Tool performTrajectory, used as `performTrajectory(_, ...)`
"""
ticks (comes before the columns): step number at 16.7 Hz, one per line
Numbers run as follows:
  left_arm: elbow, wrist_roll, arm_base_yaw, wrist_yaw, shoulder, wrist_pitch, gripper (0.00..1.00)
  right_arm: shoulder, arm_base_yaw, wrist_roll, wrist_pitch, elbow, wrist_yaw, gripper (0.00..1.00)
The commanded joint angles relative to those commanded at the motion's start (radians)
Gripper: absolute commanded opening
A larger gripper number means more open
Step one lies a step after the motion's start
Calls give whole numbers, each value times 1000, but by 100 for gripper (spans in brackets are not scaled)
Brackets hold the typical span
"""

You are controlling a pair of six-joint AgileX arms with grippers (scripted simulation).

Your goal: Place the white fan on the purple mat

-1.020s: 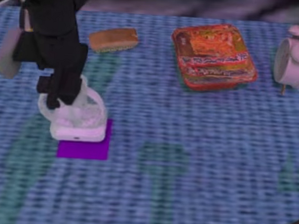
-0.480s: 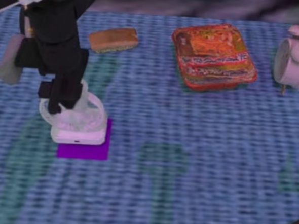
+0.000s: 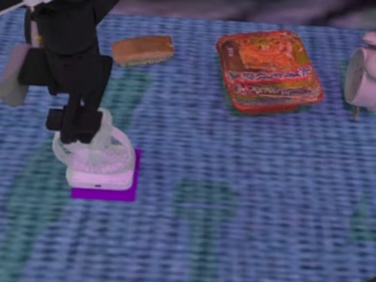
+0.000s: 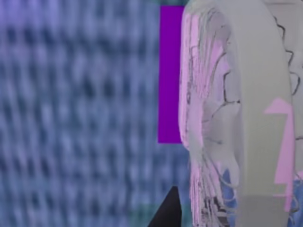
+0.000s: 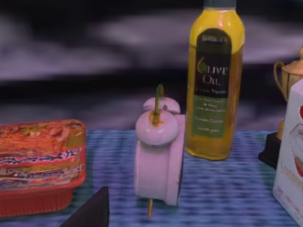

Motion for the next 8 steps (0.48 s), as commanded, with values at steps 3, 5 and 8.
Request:
performTrajectory(3,0,0,0,0,0,0,100,0,0,0,0,0,0,100)
performTrajectory(5,0,0,0,0,0,0,100,0,0,0,0,0,0,100)
performTrajectory(8,0,0,0,0,0,0,100,0,0,0,0,0,0,100)
